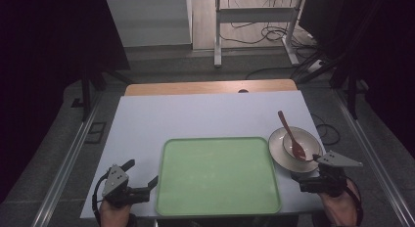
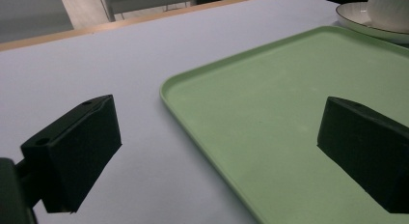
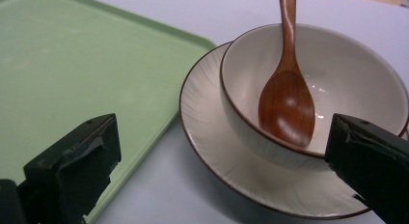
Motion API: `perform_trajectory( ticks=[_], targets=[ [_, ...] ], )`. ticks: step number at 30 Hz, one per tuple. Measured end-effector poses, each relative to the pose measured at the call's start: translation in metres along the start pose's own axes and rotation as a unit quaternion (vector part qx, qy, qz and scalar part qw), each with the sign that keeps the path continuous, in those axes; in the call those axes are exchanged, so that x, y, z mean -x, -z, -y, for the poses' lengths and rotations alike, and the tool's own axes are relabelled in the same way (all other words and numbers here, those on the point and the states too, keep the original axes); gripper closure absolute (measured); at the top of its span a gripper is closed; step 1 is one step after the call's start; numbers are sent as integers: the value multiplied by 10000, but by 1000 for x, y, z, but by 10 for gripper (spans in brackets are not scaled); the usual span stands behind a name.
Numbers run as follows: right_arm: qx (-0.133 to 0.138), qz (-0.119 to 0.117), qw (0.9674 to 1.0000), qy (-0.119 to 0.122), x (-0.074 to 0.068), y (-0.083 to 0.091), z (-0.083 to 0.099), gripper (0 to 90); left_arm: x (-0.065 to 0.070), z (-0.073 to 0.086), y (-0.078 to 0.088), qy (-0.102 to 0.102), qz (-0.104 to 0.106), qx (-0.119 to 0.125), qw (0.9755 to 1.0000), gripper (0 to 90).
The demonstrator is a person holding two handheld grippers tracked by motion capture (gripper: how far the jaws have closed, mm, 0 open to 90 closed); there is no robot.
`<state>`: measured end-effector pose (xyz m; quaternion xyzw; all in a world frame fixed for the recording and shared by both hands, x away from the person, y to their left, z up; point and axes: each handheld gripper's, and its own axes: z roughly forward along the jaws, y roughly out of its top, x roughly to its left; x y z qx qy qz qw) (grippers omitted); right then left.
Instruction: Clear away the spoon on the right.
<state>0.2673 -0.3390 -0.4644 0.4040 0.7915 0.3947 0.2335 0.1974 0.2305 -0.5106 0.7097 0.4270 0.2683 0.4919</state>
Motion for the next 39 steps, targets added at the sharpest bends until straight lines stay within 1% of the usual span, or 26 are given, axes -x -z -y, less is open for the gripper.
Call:
perform_trajectory(
  ticks=[2, 3, 4, 6, 10, 11, 12, 16, 17, 20, 28, 30, 31, 32, 34, 37, 39],
  targets=[
    [70, -56, 9999, -59, 0, 1, 0, 0, -1, 0, 0, 97, 61, -3, 9999, 19],
    [70, -56, 9999, -59, 0, 1, 0, 0, -1, 0, 0, 97, 61, -3, 9999, 22],
    [51, -63, 9999, -86, -1, 1, 0, 0, -1, 0, 0, 139, 97, -12, 9999, 22],
    [-14, -85, 9999, -66, -2, 0, 0, 0, 0, 0, 0, 162, 142, -45, 9998, 25],
    [11, -78, 10000, -40, -4, 0, 0, 0, 1, -1, -1, 86, 161, -42, 9998, 25],
    [22, 5, 10000, 29, -5, 0, 0, 0, 1, -1, -1, 71, 164, -40, 9998, 24],
    [22, 5, 10000, 29, -5, 0, 0, 0, 1, -1, -1, 65, 171, -33, 9998, 24],
    [-1, 145, 9999, 74, -7, 0, 0, 0, 1, -1, 1, 45, 210, 62, 9998, 22],
    [3, 145, 9999, 62, -7, 0, 0, 0, 1, -1, 1, 43, 239, 99, 9997, 21],
    [24, 127, 9999, 16, -7, 0, 0, 0, 2, -1, 1, 5, 219, 106, 9997, 20],
    [72, 112, 9999, -6, -7, 0, 0, 0, 1, -1, 1, 14, 202, 114, 9997, 19],
    [100, 102, 9999, 34, -7, 1, 0, 0, 2, -1, 1, 12, 204, 112, 9997, 19],
    [127, 96, 9998, 91, -8, 1, -1, 0, 2, -1, 1, 8, 204, 113, 9997, 19],
    [127, 96, 9998, 91, -8, 1, -1, 0, 2, -1, 1, 5, 205, 114, 9997, 19],
    [119, 144, 9996, 209, -8, 3, -4, 0, 2, -1, 1, -2, 204, 107, 9997, 19],
    [104, 174, 9996, 218, -8, 2, -6, 0, 2, -2, 1, -12, 210, 113, 9997, 19],
    [123, 181, 9996, 178, -7, 1, -7, 0, 3, -2, 1, -31, 205, 100, 9997, 19]
  ],
)
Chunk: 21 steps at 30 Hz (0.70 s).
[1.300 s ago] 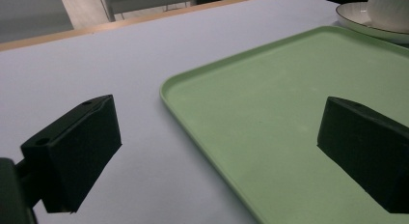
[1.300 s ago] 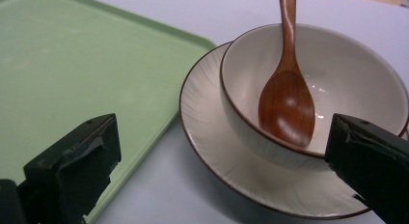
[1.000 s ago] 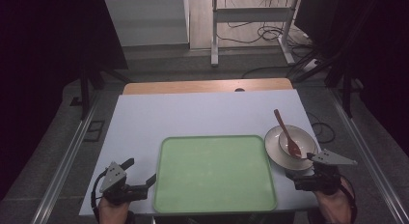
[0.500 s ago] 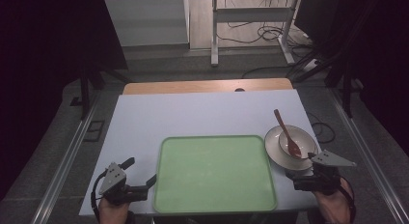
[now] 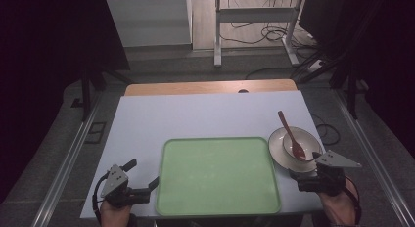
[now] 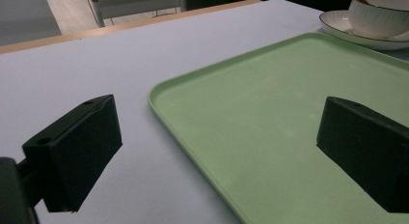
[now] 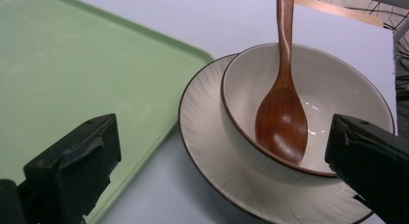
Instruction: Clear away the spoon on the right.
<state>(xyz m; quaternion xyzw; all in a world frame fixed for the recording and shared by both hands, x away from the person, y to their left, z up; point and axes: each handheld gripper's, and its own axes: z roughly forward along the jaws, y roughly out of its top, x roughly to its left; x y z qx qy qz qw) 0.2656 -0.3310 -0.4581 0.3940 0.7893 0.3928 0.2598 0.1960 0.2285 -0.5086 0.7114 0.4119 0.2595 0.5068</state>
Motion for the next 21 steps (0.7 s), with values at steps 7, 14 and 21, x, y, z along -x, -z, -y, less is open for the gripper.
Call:
perform_trajectory(
  ticks=[7, 14, 21],
  targets=[
    [17, -61, 10000, -54, 5, -6, -6, 0, 1, 0, -1, -20, -12, -21, 10000, 19],
    [25, -95, 9999, -62, 8, -11, -12, 0, 1, 0, -1, -26, -13, -37, 10000, 19],
    [-49, -165, 9998, -78, 10, -19, -21, 0, 0, 0, -1, 3, -7, -46, 10000, 18]
  ],
)
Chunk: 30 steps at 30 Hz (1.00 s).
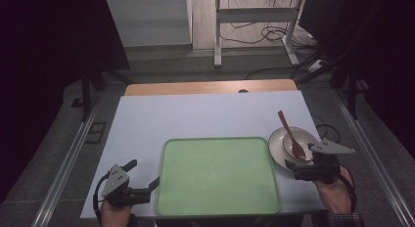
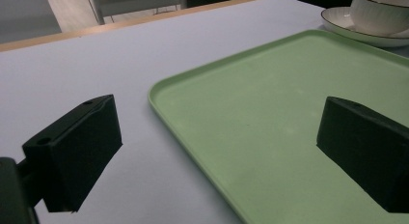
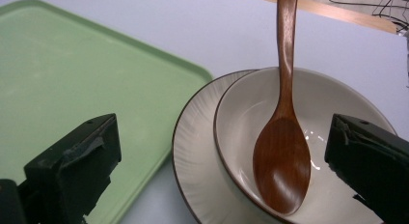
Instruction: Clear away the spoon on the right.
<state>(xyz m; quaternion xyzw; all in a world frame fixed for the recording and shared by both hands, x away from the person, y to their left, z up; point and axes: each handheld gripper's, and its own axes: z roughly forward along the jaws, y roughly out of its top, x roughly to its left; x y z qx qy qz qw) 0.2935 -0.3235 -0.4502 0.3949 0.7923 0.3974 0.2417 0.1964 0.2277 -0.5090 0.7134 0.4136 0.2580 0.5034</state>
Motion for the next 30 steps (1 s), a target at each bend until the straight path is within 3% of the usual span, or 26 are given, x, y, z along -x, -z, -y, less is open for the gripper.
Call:
perform_trajectory(
  ticks=[6, 18, 30],
  targets=[
    [-13, 17, 10000, 29, 2, -3, -7, 0, 0, -1, 0, 97, 76, 25, 9999, 18],
    [-93, -95, 9999, -42, 10, -15, -20, 0, 1, -1, 1, 23, 34, 55, 10000, 18],
    [-154, -37, 9999, -69, 15, -27, -29, 0, 2, -1, 0, -54, -5, 34, 10000, 18]
  ],
)
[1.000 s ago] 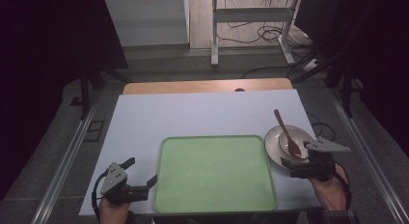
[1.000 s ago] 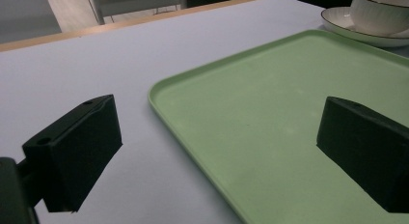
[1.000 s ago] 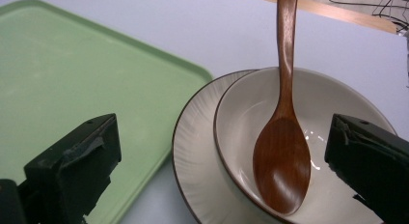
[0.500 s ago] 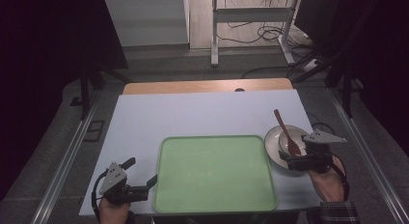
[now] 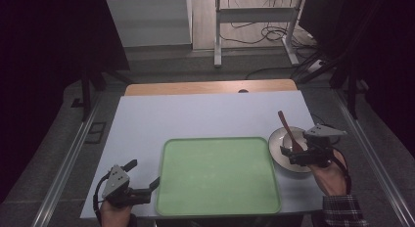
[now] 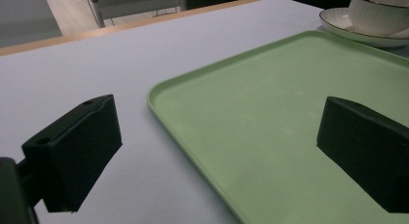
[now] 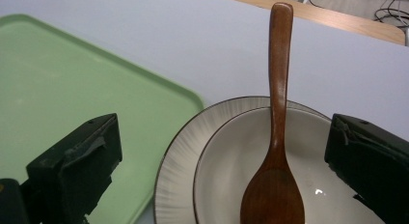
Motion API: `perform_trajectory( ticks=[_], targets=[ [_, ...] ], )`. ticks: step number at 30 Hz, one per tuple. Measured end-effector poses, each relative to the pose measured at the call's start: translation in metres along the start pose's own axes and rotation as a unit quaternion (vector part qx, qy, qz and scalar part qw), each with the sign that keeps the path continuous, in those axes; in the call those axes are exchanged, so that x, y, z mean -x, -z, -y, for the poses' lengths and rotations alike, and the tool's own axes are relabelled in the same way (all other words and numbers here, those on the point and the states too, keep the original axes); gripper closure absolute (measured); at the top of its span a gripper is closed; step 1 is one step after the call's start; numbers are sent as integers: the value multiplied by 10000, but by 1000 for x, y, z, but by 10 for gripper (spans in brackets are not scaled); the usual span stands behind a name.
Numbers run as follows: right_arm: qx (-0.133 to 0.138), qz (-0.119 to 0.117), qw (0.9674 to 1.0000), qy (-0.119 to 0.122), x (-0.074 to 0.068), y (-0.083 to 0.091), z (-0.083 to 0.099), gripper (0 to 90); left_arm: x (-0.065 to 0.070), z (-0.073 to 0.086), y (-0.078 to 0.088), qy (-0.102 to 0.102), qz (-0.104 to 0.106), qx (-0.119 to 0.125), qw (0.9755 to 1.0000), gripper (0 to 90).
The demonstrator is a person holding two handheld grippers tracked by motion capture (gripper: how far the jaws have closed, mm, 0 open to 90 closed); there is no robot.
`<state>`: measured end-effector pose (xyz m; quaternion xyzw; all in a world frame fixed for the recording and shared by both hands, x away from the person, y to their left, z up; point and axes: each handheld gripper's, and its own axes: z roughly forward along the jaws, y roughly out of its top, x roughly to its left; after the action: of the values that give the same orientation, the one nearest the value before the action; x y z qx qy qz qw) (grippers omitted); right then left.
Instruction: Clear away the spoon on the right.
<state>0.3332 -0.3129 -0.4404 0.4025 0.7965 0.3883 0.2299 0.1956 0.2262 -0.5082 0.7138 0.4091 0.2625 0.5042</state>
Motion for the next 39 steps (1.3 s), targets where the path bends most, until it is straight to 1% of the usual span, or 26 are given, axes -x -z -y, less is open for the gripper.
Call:
perform_trajectory(
  ticks=[1, 7, 11, 13, 16, 19, 22, 23, 24, 25, 26, 28, 30, 31, 33, 34, 35, 36, 37, 39],
  targets=[
    [-28, 34, 10000, 14, 0, -1, -1, 1, 0, 0, 0, 0, 0, 0, 10000, 18],
    [-121, 29, 9999, 64, 0, -9, -6, 7, 0, 0, -1, -26, -6, -30, 10000, 18],
    [-110, 86, 9999, 82, -1, -14, -11, 7, 0, 0, -1, -36, -6, -38, 10000, 18],
    [-119, 155, 9998, 43, -1, -16, -14, 7, 1, 0, -1, -39, -5, -42, 10000, 18],
    [-177, 173, 9997, 22, 2, -20, -19, 7, 1, 0, -1, -44, -5, -51, 10000, 18],
    [-230, 174, 9996, -50, 6, -23, -24, 12, 1, 0, -1, -47, -7, -56, 10000, 18],
    [-313, 264, 9991, -54, 9, -27, -30, 74, 1, 0, -1, -56, -3, -59, 10000, 18],
    [-313, 264, 9991, -54, 9, -27, -30, 74, 1, 0, -1, -56, -3, -59, 10000, 18],
    [-338, 303, 9989, -112, 12, -29, -33, 116, 1, 0, -1, -57, -3, -61, 10000, 18],
    [-338, 303, 9989, -112, 12, -29, -33, 116, 1, 0, -1, -57, -3, -61, 10000, 18],
    [-346, 318, 9988, -115, 13, -30, -34, 136, 1, 0, -1, -62, -3, -65, 10000, 18],
    [-426, 348, 9983, -170, 16, -33, -38, 203, 1, 0, -2, -65, -3, -66, 10000, 18],
    [-437, 345, 9983, -180, 17, -34, -39, 219, 1, 0, -2, -69, -4, -68, 10000, 18],
    [-540, 352, 9978, -175, 19, -37, -41, 246, 1, 0, -2, -68, -5, -68, 10000, 19],
    [-632, 364, 9972, -145, 21, -40, -43, 276, 1, 0, -2, -69, -4, -73, 9999, 19],
    [-632, 364, 9972, -145, 21, -40, -43, 276, 1, 0, -2, -69, -4, -73, 9999, 19],
    [-696, 383, 9968, -133, 23, -44, -45, 315, 1, 0, -2, -71, -4, -70, 9999, 19],
    [-723, 389, 9965, -133, 23, -45, -46, 337, 1, 0, -2, -71, -4, -70, 9999, 19],
    [-723, 389, 9965, -133, 23, -45, -46, 337, 1, 0, -2, -72, -4, -71, 9999, 19],
    [-772, 404, 9961, -119, 25, -48, -49, 386, 1, 0, -2, -74, -3, -77, 9999, 19]
  ],
)
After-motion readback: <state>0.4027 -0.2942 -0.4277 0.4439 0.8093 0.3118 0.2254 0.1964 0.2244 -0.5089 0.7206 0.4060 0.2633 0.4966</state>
